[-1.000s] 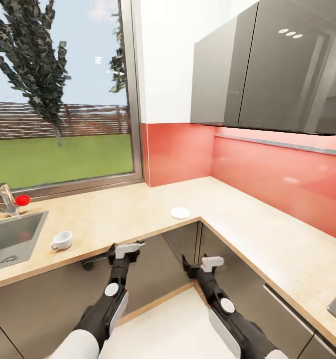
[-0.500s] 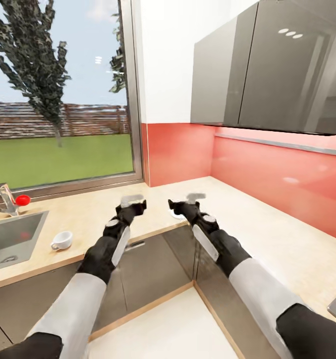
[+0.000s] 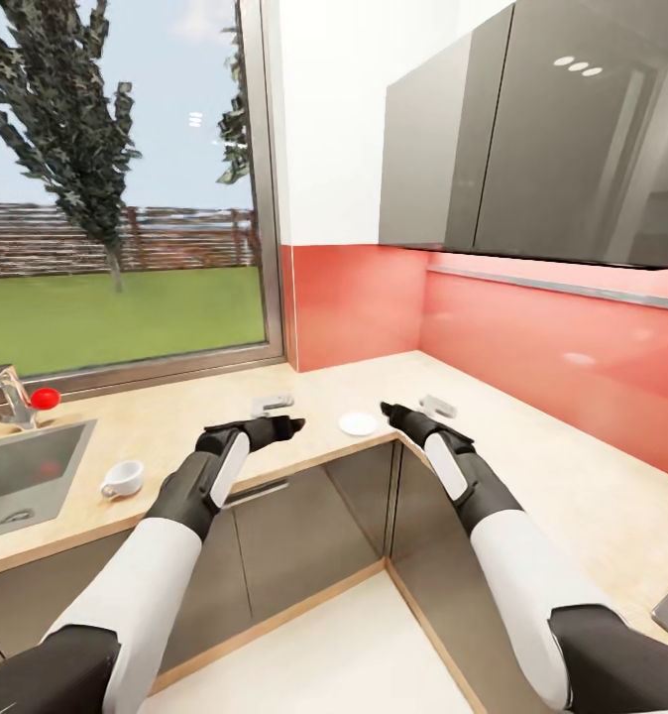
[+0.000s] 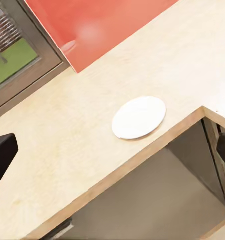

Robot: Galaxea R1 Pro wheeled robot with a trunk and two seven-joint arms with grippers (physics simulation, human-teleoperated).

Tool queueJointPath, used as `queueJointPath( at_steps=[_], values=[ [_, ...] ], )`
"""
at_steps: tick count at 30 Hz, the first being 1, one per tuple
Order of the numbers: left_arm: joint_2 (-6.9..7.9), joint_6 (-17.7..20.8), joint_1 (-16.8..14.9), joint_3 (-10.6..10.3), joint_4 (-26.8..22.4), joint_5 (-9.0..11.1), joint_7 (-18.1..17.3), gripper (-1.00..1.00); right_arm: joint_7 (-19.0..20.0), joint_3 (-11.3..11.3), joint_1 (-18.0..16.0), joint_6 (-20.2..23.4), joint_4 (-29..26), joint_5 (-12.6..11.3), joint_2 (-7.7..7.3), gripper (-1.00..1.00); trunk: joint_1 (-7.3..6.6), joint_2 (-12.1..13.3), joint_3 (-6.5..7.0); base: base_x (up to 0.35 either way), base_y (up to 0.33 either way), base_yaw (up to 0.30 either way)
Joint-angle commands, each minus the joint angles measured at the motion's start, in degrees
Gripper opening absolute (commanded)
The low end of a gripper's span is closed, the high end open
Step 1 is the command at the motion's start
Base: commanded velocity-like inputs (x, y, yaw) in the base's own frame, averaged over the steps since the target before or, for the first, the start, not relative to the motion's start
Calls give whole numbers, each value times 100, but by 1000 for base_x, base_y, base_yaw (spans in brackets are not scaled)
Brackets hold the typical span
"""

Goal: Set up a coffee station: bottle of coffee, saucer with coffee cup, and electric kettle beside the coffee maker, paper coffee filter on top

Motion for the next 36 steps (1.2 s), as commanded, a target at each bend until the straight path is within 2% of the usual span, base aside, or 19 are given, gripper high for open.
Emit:
queueJointPath(
  at_steps=[1,5,8,9,10,17,28,36],
  values=[
    [2,28,-5,4,-4,8,-9,100,70,36,-4,18,-9,-57,-3,100,3,-9,-12,155,0,0],
    [15,12,-2,16,20,-9,34,100,642,62,-4,36,20,-58,-5,100,3,-9,-12,255,0,0],
    [46,-14,3,49,36,-18,129,100,818,62,-1,42,33,-49,-10,100,3,-9,-12,324,0,0],
    [57,-17,4,82,38,-15,164,100,841,63,1,43,38,-46,-11,100,3,-9,-12,332,0,0],
    [79,-11,5,254,42,-20,210,100,875,62,4,54,43,-32,-42,100,3,-9,-12,337,0,0],
    [81,-26,17,297,50,-50,230,100,885,56,16,394,38,-32,-63,100,3,-9,-10,337,-31,-36],
    [86,-15,75,314,60,-19,227,100,885,54,33,468,46,-24,-65,100,3,-9,13,335,60,-264],
    [86,-24,89,314,59,-9,227,100,887,61,57,475,48,-17,-65,100,3,-9,20,86,28,-111]
  ],
)
